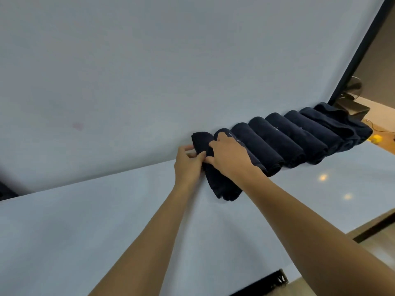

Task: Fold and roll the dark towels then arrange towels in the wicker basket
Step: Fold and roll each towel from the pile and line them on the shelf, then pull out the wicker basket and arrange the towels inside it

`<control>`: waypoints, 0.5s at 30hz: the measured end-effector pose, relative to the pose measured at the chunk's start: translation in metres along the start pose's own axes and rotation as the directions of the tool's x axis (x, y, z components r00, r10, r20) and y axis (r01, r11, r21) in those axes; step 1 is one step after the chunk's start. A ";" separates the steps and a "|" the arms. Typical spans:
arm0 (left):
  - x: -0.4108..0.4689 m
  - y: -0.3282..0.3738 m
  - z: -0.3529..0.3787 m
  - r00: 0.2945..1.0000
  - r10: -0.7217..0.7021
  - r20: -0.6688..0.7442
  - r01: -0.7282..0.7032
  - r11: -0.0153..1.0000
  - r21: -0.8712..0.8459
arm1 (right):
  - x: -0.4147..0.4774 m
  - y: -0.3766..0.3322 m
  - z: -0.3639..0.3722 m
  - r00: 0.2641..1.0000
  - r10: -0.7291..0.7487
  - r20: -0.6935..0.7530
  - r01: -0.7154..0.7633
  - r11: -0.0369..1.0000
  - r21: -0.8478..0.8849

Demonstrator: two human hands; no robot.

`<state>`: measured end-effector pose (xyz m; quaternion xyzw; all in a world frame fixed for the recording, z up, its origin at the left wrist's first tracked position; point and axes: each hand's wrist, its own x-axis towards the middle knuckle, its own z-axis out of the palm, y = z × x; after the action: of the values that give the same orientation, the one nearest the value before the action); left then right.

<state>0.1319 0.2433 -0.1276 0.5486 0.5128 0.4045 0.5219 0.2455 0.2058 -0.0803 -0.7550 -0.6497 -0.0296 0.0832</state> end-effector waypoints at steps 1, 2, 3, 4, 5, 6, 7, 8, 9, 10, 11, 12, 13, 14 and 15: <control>-0.007 -0.002 0.004 0.999 0.033 -0.008 -0.032 0.999 0.022 | 0.000 0.000 0.001 1.000 0.001 -0.008 -0.001 1.000 -0.006; -0.011 -0.003 0.008 0.998 0.063 -0.015 -0.063 0.997 0.042 | 0.000 0.000 0.003 1.000 0.003 -0.025 -0.004 1.000 -0.020; -0.014 -0.003 0.012 0.996 0.083 -0.024 -0.082 0.995 0.050 | -0.002 -0.001 0.004 0.999 0.008 -0.051 -0.010 0.999 -0.036; -0.015 -0.002 0.016 0.995 0.093 -0.032 -0.091 0.994 0.053 | -0.004 -0.003 0.005 0.996 0.014 -0.089 -0.019 0.998 -0.056; -0.016 -0.001 0.020 0.995 0.094 -0.043 -0.091 0.994 0.058 | -0.006 -0.004 0.006 0.991 0.015 -0.130 -0.026 0.996 -0.086; -0.017 0.001 0.024 0.994 0.096 -0.056 -0.092 0.993 0.072 | -0.009 -0.006 0.008 0.989 0.005 -0.145 -0.022 0.993 -0.114; -0.018 0.001 0.027 0.992 0.103 -0.070 -0.096 0.991 0.098 | -0.012 -0.008 0.008 0.989 -0.008 -0.150 -0.013 0.991 -0.136; -0.020 0.002 0.030 0.990 0.117 -0.079 -0.105 0.985 0.137 | -0.015 -0.009 0.012 0.990 -0.025 -0.141 0.002 0.987 -0.161; -0.021 0.000 0.032 0.987 0.135 -0.084 -0.118 0.977 0.179 | -0.018 -0.009 0.014 0.989 -0.035 -0.142 0.009 0.985 -0.174; -0.022 -0.001 0.033 0.987 0.143 -0.079 -0.123 0.967 0.222 | -0.020 -0.008 0.015 0.987 -0.037 -0.154 0.007 0.981 -0.193; -0.023 0.000 0.032 0.987 0.148 -0.069 -0.126 0.957 0.260 | -0.023 -0.007 0.015 0.982 -0.031 -0.185 -0.008 0.978 -0.209; -0.024 0.002 0.030 0.989 0.140 -0.054 -0.119 0.951 0.284 | -0.025 -0.004 0.016 0.974 -0.036 -0.224 -0.014 0.976 -0.218; -0.027 0.006 0.029 0.991 0.128 -0.036 -0.112 0.952 0.285 | -0.027 -0.002 0.017 0.978 -0.041 -0.204 0.001 0.981 -0.192; -0.031 0.011 0.027 0.994 0.109 -0.016 -0.101 0.956 0.277 | -0.028 0.000 0.017 0.985 -0.052 -0.164 0.027 0.988 -0.151; -0.037 0.016 0.025 0.995 0.097 0.008 -0.095 0.957 0.272 | -0.031 0.001 0.015 0.990 -0.051 -0.128 0.038 0.994 -0.101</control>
<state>0.1537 0.2038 -0.1114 0.6384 0.5376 0.3565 0.4199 0.2412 0.1783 -0.1002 -0.7398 -0.6575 -0.1126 0.0876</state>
